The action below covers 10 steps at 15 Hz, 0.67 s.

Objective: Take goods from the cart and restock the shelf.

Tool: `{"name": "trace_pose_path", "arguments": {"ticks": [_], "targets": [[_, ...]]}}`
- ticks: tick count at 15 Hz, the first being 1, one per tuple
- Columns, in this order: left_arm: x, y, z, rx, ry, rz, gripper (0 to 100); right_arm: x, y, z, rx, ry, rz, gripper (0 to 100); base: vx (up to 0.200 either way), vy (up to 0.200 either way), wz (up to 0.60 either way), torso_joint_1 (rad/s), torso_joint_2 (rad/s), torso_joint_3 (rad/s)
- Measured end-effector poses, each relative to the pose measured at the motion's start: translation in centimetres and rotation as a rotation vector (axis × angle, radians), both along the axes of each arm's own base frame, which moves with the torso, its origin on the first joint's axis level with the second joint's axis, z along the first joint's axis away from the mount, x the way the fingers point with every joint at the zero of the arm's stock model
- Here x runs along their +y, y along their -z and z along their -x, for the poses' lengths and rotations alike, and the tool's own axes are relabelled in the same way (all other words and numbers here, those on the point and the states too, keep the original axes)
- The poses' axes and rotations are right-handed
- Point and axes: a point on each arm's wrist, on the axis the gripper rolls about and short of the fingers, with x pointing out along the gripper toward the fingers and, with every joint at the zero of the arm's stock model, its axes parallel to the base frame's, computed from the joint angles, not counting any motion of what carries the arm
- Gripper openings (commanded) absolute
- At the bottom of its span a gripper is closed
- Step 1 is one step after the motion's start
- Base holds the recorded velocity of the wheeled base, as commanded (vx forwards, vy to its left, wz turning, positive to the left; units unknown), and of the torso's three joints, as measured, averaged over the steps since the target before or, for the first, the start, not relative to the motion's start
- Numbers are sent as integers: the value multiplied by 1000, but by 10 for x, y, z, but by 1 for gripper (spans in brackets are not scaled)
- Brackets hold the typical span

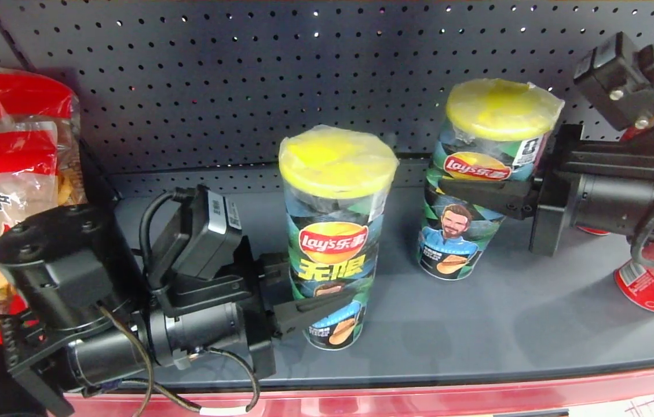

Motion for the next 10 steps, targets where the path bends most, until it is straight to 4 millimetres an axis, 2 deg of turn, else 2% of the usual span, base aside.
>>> {"name": "trace_pose_path", "arguments": {"ticks": [3,6,10], "targets": [[-15,-1,-7,8,31,1,0,1,2,-1,5,-1,3,0,0,0,0,0,0,0],[-29,3,-5,43,75,-4,0,1,1,-2,4,-1,2,0,0,0,0,0,0,0],[-32,9,-4,66,86,-15,0,3,1,-4,4,0,2,0,0,0,0,0,0,0]]}}
